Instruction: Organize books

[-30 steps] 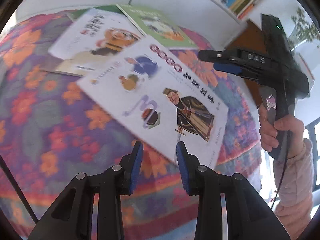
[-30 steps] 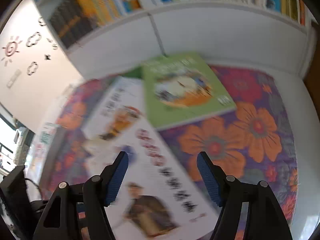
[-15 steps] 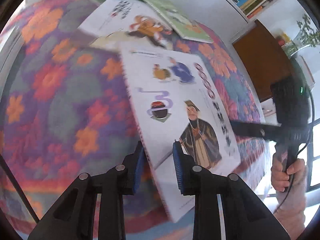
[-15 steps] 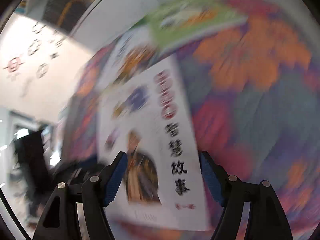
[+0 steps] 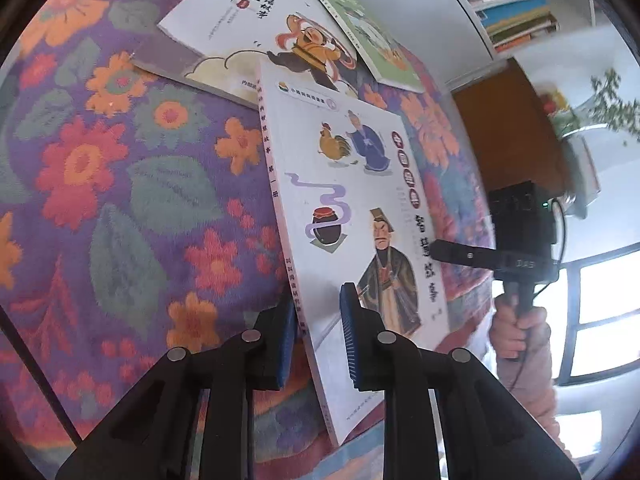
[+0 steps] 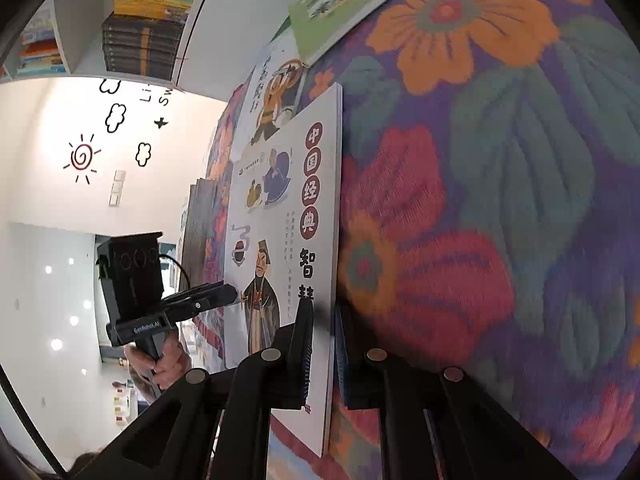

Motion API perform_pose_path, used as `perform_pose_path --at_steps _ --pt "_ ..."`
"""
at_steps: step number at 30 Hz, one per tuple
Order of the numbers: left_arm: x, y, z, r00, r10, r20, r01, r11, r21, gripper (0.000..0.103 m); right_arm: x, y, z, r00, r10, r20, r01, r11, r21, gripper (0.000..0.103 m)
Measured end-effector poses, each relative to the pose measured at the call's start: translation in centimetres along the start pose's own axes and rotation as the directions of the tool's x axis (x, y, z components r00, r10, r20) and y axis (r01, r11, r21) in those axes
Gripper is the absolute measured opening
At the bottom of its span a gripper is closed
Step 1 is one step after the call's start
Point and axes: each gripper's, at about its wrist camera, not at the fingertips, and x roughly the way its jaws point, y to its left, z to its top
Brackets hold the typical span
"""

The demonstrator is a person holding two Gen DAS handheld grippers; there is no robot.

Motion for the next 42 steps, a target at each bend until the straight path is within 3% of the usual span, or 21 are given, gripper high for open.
perform_pose_path --at_steps 11,16,20,24,27,33,42 --pt "-0.2 0.1 0.9 1.0 0.03 0.004 -0.03 1.0 0.0 0.019 -0.3 -0.7 0.9 1.0 0.01 0.011 -0.01 1.0 -0.01 0.011" --pt "-0.5 0.5 0.9 1.0 0.027 0.01 -0.026 0.999 -0.019 0.018 -0.2 0.1 1.4 0.998 -0.045 0.041 0.046 0.998 -0.036 0.012" --pt "-1.0 -0.9 0.5 0.992 0.127 0.025 -0.128 0.991 0.039 0.018 -0.7 2.8 0.4 0.986 -0.156 0.066 0.164 0.977 -0.137 0.013" --pt "-1.5 -2.8 0.1 0.966 0.254 0.049 -0.258 0.959 0.116 0.018 -1.2 5.3 -1.4 0.987 -0.149 0.053 0.156 0.971 -0.181 0.013" --pt "-2.1 -3.5 -0.4 0.952 0.296 0.07 -0.304 0.941 0.148 0.018 -1.3 7.4 -3.0 0.984 -0.166 0.056 0.175 0.956 -0.235 0.013" --pt "-4.6 -3.9 -1.4 0.957 0.273 0.097 -0.287 0.94 0.184 0.018 -2.1 9.8 -5.3 0.982 -0.169 0.081 0.185 0.945 -0.269 0.013" --pt "-7.7 -5.7 -2.7 0.949 0.281 0.145 -0.31 0.918 0.248 0.018 -2.6 13.4 -7.4 0.973 -0.171 0.154 0.211 0.932 -0.296 0.014"
